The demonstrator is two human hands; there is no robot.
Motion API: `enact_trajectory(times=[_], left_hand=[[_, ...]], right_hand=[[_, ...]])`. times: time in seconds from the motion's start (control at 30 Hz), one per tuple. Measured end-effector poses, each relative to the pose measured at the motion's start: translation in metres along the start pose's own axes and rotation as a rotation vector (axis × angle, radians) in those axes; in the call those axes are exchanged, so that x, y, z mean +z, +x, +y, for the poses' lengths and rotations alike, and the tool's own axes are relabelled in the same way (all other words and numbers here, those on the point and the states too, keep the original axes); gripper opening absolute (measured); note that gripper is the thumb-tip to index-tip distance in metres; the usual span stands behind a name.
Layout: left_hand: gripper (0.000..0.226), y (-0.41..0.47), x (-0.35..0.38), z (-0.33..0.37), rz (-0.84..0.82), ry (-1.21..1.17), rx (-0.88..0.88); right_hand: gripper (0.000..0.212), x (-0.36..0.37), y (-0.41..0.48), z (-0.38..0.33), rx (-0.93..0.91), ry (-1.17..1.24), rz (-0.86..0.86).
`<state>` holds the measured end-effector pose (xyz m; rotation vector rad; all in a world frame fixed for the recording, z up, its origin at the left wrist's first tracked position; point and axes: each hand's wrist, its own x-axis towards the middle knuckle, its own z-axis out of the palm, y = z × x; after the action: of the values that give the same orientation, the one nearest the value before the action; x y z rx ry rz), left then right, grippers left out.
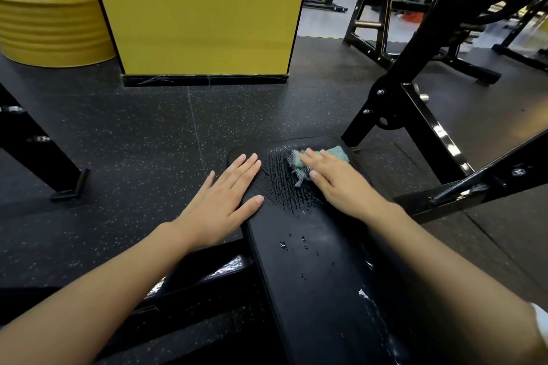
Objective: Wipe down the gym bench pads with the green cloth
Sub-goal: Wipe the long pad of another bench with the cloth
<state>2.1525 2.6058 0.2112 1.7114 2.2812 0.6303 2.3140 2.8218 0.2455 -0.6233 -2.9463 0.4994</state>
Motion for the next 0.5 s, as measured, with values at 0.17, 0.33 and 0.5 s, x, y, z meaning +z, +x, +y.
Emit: enact_trajectory(times=[0.17, 0.33, 0.5], left_hand=[[0.092, 0.001, 0.000, 0.001, 0.005, -0.019, -0.005], [0.092, 0.001, 0.001, 0.000, 0.019, -0.028, 0.001], [0.086, 0.000, 0.000, 0.002, 0.014, -0.036, -0.004]], right_hand=[[0.060, 0.005, -0.076, -0.049, -0.129, 0.003, -0.079], [0.063, 0.008, -0.080, -0.061, -0.116, 0.018, -0.103], [0.046, 0.014, -0.036, -0.054, -0.097, 0.030, -0.081]])
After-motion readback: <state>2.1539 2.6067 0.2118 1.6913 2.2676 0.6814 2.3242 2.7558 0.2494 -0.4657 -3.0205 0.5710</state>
